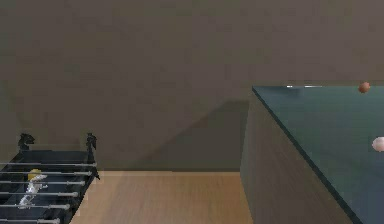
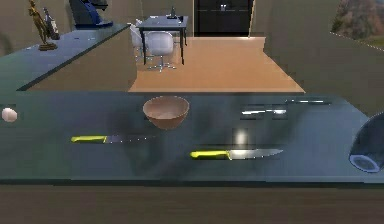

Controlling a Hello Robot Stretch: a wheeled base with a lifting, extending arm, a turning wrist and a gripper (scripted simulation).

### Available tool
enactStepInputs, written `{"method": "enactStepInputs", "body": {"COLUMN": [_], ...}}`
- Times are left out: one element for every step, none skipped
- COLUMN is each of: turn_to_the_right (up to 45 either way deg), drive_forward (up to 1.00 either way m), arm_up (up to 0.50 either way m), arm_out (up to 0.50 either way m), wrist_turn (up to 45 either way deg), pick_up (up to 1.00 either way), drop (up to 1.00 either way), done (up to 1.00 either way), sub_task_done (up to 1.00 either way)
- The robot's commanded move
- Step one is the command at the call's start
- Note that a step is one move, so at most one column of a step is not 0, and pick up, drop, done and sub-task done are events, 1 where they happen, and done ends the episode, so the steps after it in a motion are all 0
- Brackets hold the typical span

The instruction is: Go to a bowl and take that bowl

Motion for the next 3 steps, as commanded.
{"method": "enactStepInputs", "body": {"turn_to_the_right": [0.0,0.0,0.0], "drive_forward": [0.0,0.0,0.0], "arm_up": [0.38,0.0,0.0], "arm_out": [0.0,0.34,0.0], "wrist_turn": [0.0,0.0,45.0], "pick_up": [0.0,0.0,0.0], "drop": [0.0,0.0,0.0], "done": [0.0,0.0,0.0], "sub_task_done": [0.0,0.0,0.0]}}
